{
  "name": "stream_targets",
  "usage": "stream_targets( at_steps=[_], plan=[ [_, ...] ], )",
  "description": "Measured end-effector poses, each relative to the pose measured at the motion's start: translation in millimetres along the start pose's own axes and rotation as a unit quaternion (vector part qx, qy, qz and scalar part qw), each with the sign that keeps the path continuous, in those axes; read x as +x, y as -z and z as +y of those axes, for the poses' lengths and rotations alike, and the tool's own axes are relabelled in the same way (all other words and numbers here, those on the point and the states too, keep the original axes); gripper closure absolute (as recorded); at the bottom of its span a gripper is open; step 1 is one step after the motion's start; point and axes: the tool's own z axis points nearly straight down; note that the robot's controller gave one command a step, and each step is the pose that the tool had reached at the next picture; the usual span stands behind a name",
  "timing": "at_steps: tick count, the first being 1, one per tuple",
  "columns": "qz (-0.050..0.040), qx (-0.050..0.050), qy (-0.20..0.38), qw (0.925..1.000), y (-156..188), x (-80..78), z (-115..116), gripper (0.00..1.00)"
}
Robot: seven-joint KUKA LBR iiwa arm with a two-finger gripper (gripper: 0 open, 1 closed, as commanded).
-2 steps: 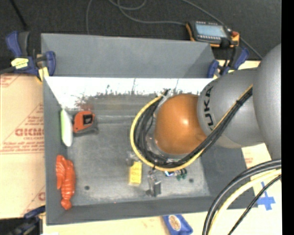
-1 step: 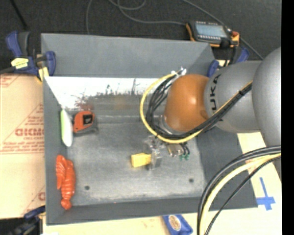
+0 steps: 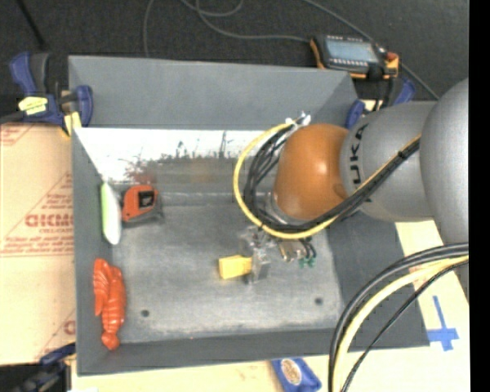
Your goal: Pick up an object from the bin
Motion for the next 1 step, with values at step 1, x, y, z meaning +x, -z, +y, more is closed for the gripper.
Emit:
stream_targets(
  at_steps=[1],
  plan=[
    [0.005, -0.001, 0.003, 1.0, 39.6, 7.7, -0.5, 1.0]
  ],
)
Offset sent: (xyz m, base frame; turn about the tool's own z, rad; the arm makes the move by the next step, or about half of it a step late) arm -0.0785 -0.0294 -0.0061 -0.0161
